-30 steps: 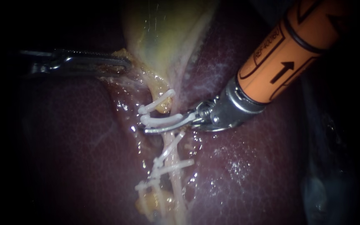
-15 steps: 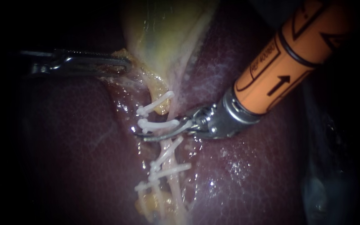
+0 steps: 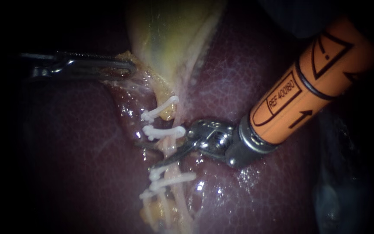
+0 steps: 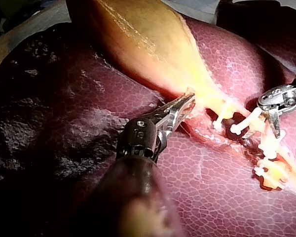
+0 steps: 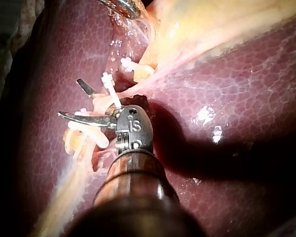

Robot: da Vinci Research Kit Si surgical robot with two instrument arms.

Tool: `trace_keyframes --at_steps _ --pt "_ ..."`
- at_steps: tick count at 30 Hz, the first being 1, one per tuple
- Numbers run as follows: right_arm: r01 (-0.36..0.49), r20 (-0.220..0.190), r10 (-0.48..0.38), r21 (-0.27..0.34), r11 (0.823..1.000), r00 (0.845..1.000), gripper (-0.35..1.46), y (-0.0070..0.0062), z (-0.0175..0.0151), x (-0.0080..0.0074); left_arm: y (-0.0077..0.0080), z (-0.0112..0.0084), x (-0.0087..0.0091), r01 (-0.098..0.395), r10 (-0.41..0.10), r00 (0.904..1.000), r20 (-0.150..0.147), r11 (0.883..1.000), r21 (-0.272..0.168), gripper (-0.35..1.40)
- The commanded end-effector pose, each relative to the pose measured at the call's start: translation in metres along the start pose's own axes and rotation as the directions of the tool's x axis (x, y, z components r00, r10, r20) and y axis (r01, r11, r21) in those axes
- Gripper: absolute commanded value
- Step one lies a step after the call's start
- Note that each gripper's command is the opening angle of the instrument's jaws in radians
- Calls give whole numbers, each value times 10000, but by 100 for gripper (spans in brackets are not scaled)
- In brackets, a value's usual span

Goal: Go to the cutting position right tube

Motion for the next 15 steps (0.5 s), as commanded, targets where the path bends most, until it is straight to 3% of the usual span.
trace_keyframes --at_steps 1,15 --pt "1 1 -1 -5 10000 10000 104 0 -1 0 0 0 0 -2 2 10000 0 10000 1 -35" --pt "61 1 -61 -8 10000 10000 105 1 -1 0 0 0 0 -3 3 10000 1 10000 -1 -35"
